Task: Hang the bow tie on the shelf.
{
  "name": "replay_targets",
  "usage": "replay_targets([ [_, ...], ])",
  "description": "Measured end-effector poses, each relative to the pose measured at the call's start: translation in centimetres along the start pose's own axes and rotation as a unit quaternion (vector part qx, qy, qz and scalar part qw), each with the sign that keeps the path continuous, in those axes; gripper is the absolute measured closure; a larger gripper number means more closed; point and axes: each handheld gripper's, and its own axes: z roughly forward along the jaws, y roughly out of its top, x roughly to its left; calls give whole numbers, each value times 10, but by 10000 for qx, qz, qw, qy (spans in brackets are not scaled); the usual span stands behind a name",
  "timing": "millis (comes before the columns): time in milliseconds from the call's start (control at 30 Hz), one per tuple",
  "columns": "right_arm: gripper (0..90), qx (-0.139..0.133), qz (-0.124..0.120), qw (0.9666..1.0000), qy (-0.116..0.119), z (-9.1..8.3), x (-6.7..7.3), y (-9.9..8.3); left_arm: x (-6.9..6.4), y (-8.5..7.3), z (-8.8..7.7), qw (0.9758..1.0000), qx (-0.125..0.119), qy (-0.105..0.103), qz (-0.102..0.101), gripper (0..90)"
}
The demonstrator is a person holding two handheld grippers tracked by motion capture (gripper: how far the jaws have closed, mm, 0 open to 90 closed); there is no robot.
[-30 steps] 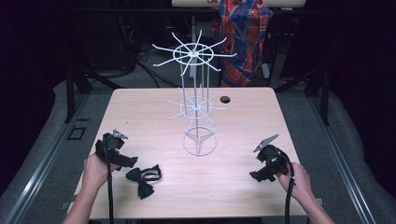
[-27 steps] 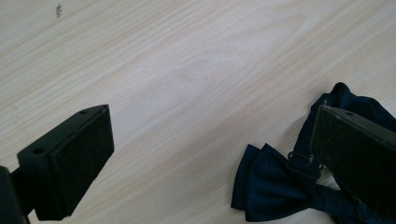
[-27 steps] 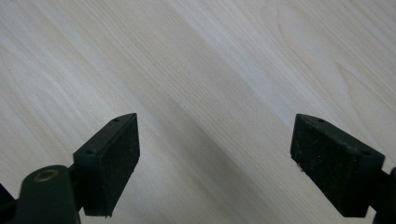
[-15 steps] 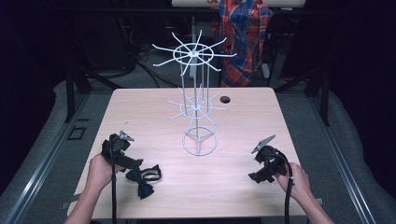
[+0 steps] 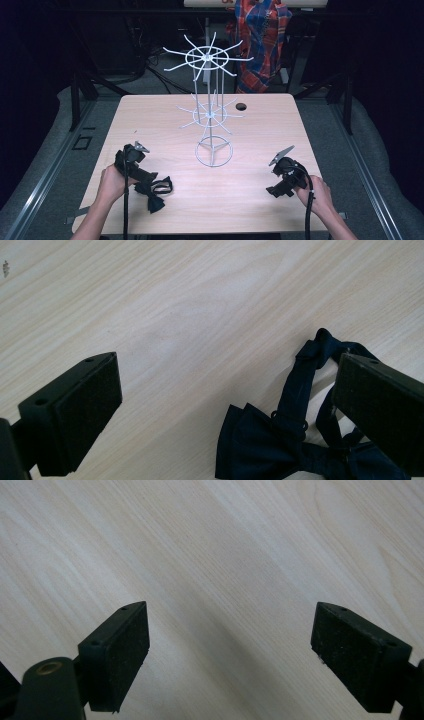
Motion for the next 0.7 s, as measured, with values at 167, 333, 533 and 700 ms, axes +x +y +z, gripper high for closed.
replay_targets([
  [167, 153, 10, 13, 10000, -15, 1, -1, 0, -6, 2, 7, 9998, 141, -37, 137, 0],
  [333, 153, -9, 44, 10000, 17, 2, 0, 0, -13, 5, 14, 9993, 255, -79, 278, 0],
  [533, 154, 83, -2, 10000, 10, 2, 0, 0, -20, 8, 21, 9990, 274, -118, 324, 0],
  [700, 154, 125, -30, 9999, 11, 4, 0, 0, -24, 11, 26, 9987, 333, -127, 376, 26],
])
